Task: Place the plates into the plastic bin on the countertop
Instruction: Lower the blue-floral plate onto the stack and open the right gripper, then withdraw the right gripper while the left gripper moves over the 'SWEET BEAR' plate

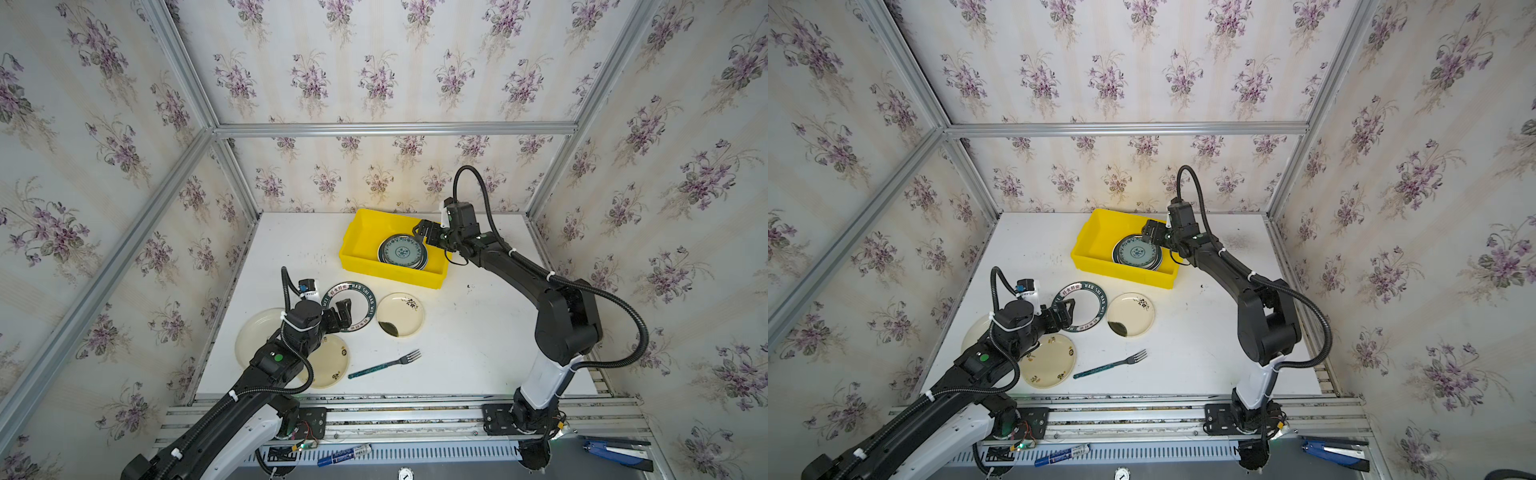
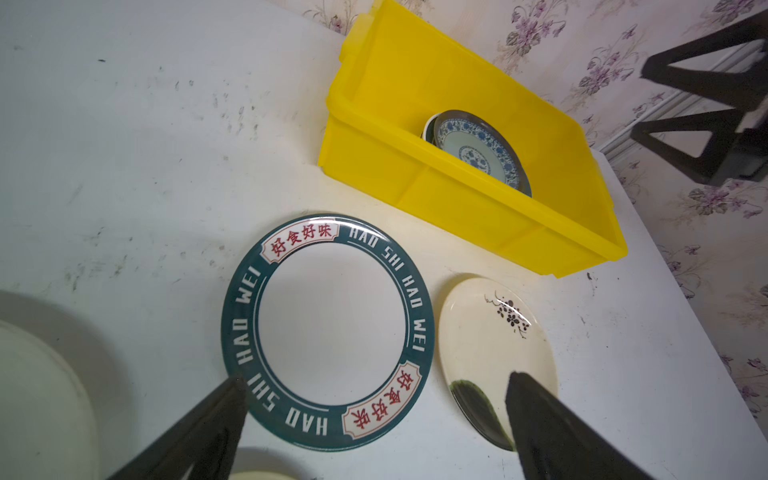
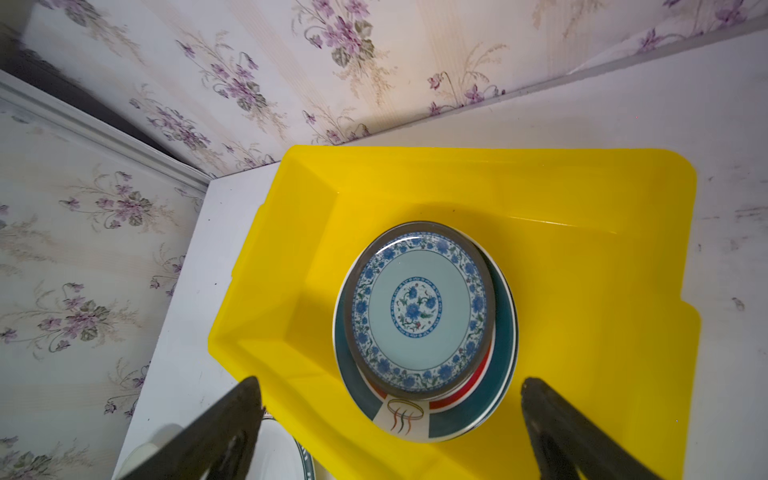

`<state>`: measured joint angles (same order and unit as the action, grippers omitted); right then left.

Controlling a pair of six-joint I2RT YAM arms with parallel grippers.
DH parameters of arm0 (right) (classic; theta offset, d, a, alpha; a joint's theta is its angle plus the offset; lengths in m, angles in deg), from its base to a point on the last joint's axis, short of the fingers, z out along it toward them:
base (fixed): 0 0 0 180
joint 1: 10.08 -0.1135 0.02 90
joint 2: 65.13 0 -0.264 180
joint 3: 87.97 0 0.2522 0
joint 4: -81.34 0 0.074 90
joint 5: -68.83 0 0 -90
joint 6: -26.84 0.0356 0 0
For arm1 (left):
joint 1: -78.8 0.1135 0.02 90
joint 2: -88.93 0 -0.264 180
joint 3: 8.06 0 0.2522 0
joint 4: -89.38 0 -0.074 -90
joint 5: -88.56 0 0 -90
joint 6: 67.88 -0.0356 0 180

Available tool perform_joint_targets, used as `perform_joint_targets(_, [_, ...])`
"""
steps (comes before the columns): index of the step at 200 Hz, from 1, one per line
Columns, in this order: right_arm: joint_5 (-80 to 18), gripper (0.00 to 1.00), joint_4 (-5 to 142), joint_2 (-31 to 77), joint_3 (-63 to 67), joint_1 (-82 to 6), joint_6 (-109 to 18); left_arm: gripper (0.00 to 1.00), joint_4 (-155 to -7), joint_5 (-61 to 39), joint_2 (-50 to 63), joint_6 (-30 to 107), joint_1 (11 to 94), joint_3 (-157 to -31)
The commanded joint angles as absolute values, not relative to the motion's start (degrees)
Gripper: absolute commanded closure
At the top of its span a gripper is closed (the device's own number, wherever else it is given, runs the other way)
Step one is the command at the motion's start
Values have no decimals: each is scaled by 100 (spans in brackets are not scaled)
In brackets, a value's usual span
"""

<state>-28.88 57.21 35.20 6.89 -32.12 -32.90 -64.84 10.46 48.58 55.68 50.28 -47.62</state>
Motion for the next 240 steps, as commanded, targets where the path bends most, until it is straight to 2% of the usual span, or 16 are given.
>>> perform_joint_targets(1, [-2623, 0, 6020, 3025, 285, -3339, -3693, 0, -5413, 1315, 5059, 6019, 5038, -4885])
perform_joint_targets(63, [-2646, 0, 6759, 1397, -1459, -3678, -3644, 0, -3388, 1716, 5614, 7085, 5043, -5110])
perform_joint_targets(105, [-2769, 1, 7198, 861, -2291, -3933, -3369, 0, -2436, 1889, 5625, 7565, 5038, -5311])
perform_joint_targets(137, [-3081, 1, 7170, 569, -2585, -3961, -3281, 0, -2351, 1943, 5575, 7953, 5040, -5193])
perform_joint_targets(192, [-2992, 1, 6829, -158, -2987, -3956, -3482, 0, -2290, 1877, 5855, 8942, 5038, -4663])
perform_joint_targets(240, [-2952, 2, 6671, -308, -3097, -3961, -3574, 0, -2188, 2142, 5916, 9575, 5082, -4368])
